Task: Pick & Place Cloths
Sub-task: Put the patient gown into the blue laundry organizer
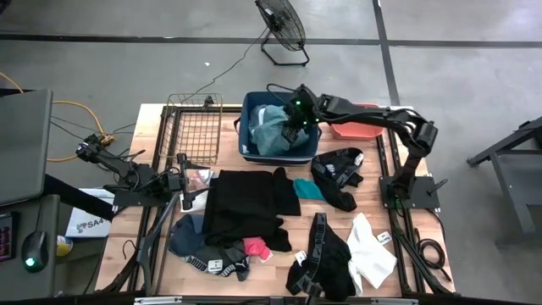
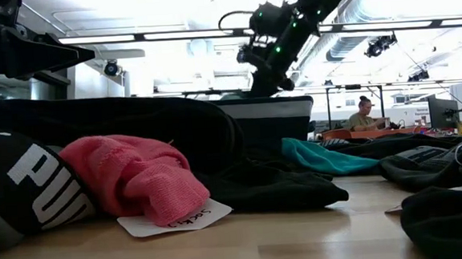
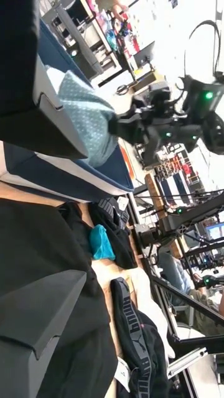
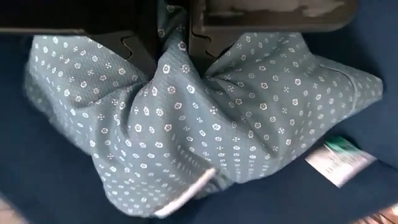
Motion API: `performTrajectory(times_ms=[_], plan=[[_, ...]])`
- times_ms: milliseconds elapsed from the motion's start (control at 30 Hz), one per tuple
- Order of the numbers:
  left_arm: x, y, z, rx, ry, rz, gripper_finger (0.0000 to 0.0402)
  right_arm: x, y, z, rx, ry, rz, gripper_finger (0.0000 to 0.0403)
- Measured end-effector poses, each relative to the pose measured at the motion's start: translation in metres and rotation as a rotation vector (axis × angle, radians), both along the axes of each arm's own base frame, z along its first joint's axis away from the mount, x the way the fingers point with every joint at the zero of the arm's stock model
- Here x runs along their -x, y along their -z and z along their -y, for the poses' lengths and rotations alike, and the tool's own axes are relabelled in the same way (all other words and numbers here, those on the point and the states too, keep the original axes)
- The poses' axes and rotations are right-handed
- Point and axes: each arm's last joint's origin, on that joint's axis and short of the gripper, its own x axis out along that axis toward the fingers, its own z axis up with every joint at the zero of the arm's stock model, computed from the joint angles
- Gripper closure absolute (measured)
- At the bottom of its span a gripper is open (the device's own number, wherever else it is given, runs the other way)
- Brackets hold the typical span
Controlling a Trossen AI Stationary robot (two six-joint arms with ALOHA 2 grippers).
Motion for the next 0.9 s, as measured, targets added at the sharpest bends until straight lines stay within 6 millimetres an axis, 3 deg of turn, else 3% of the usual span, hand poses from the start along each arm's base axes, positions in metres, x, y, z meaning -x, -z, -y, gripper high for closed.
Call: performTrajectory(times_ms=[233, 700, 900], plan=[[0.000, 0.000, 0.000, 0.000, 0.000, 0.000, 0.0101, -0.006, 0.022, 0.004, -0.045, 0.024, -0.046, 0.0367], [0.000, 0.000, 0.000, 0.000, 0.000, 0.000, 0.0101, -0.003, 0.026, 0.005, -0.055, 0.092, -0.089, 0.0256], [0.000, 0.000, 0.000, 0.000, 0.000, 0.000, 0.0101, 0.001, 0.012, 0.001, -0.044, 0.055, -0.059, 0.0184]])
